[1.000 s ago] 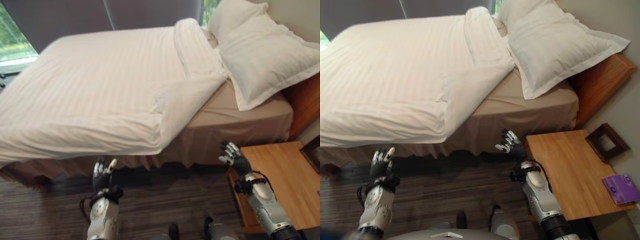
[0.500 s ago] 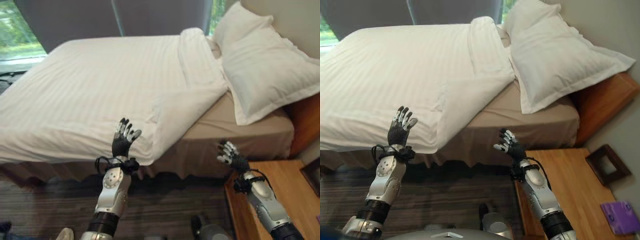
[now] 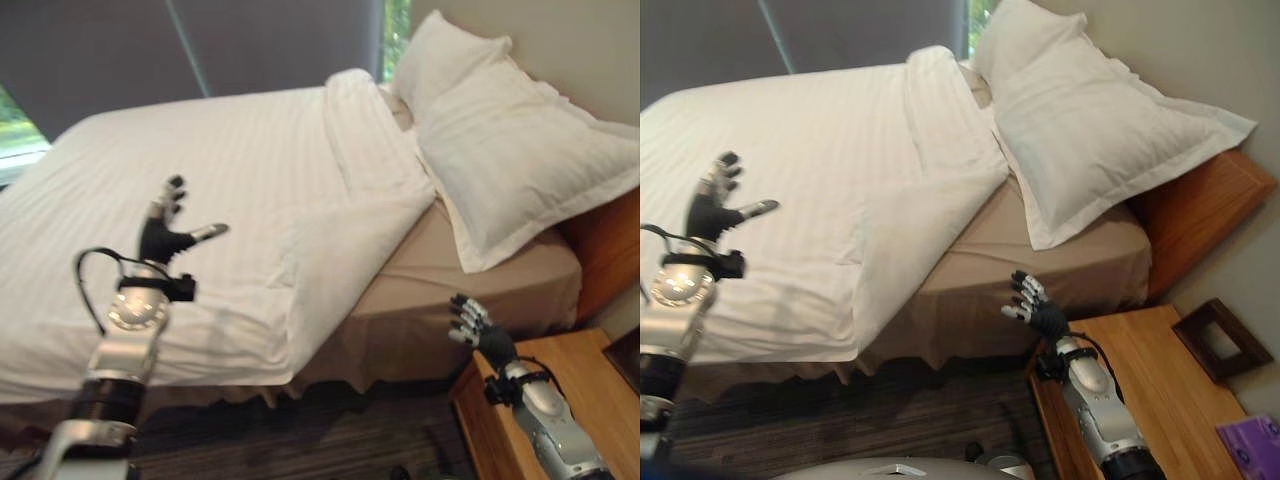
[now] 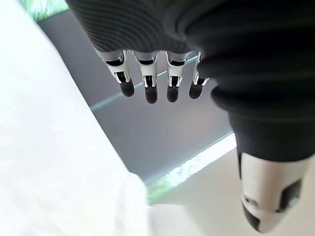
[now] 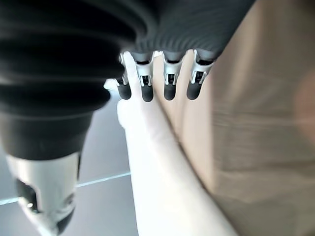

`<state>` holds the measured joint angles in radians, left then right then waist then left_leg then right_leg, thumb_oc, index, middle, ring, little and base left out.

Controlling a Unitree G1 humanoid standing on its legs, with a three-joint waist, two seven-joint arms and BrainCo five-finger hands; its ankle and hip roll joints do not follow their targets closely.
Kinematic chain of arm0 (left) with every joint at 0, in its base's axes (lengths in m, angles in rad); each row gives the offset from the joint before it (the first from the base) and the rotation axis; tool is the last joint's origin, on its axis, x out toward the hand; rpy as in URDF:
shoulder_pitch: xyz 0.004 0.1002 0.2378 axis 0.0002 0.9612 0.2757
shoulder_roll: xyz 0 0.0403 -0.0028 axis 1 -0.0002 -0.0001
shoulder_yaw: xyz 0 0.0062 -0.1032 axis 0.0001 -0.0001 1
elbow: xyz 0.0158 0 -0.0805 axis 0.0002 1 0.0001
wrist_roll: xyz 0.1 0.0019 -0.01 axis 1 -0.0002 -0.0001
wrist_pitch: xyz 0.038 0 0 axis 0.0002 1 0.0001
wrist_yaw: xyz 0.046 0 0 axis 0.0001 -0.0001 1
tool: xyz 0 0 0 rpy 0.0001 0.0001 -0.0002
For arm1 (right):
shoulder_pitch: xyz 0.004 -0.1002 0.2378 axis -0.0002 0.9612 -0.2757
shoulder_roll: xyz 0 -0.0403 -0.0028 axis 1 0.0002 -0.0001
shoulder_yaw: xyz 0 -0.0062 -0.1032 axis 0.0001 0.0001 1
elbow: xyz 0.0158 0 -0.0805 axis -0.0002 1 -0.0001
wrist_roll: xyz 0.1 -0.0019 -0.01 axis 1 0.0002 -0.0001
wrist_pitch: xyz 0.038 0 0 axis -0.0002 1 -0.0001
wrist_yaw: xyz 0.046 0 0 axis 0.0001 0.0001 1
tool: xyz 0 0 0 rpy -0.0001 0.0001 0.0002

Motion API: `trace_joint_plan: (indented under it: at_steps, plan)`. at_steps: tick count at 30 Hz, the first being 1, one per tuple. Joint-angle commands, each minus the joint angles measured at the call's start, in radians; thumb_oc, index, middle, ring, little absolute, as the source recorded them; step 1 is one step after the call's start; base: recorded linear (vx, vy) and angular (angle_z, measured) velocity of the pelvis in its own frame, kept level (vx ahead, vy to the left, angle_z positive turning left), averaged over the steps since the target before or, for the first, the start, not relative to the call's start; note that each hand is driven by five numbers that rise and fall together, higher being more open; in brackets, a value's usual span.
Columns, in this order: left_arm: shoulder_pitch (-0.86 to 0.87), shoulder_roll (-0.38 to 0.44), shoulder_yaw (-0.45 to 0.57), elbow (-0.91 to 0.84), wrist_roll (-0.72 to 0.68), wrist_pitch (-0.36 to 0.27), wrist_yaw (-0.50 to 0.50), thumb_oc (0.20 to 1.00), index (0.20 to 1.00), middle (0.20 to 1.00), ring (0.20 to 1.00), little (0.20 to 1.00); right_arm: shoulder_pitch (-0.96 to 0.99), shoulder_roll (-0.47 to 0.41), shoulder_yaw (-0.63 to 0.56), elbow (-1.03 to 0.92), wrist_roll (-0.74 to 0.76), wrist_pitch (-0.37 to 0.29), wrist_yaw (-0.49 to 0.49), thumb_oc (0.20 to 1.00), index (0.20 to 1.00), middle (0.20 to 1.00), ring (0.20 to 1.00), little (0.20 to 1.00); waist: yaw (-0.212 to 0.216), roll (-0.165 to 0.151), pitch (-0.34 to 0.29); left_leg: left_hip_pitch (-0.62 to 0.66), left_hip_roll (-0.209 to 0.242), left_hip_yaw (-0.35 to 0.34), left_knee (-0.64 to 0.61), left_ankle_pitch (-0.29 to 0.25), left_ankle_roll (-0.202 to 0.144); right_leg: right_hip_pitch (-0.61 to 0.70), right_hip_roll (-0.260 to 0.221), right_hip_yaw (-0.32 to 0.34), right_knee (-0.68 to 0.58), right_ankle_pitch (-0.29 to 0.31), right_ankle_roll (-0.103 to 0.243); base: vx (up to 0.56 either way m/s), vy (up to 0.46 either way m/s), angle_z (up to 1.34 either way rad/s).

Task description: Making the bed.

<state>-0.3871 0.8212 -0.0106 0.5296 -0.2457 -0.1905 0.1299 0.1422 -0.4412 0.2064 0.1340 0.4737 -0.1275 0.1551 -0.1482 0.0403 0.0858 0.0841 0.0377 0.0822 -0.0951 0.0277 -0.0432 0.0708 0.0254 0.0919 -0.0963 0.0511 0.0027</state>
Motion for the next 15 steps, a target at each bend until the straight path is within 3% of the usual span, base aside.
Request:
trace_joint_plan:
  at_steps: [1,2,7,15]
  plan:
    - [-0.110,0.020,-0.053,0.079,0.061,0.014,0.007,1.000,1.000,1.000,1.000,1.000,-0.035,0.004,-0.005,-0.069,0.000,-0.031,0.023,1.000,1.000,1.000,1.000,1.000,-0.011,-0.025,-0.019,-0.015,0.004,0.029,0.008,0.028,-0.027,-0.053,-0.048,0.019,0.009,0.024,0.111,-0.10,0.090,-0.12]
    - [-0.193,0.055,-0.088,0.182,0.084,0.028,0.002,1.000,1.000,1.000,1.000,1.000,-0.019,-0.001,-0.002,-0.088,0.007,-0.029,0.030,1.000,1.000,1.000,1.000,1.000,-0.031,-0.021,-0.002,-0.040,0.004,0.041,0.008,0.029,-0.026,-0.089,-0.048,0.028,0.009,0.034,0.118,-0.09,0.070,-0.11]
    - [-0.378,0.065,-0.145,0.387,0.027,0.027,0.006,1.000,1.000,1.000,1.000,1.000,-0.001,-0.019,0.010,-0.116,0.029,-0.025,0.038,1.000,1.000,1.000,1.000,1.000,-0.065,-0.020,0.041,-0.121,0.010,0.058,0.008,0.046,-0.033,-0.185,-0.047,0.039,0.009,0.060,0.124,-0.11,0.045,-0.18]
    - [-0.510,0.045,-0.168,0.478,-0.108,0.005,0.017,1.000,1.000,1.000,1.000,1.000,-0.037,-0.027,0.064,-0.104,0.045,-0.031,0.034,1.000,1.000,1.000,1.000,1.000,-0.084,-0.016,0.098,-0.185,0.009,0.072,0.008,0.056,-0.037,-0.256,-0.047,0.059,0.010,0.081,0.129,-0.02,0.018,-0.14]
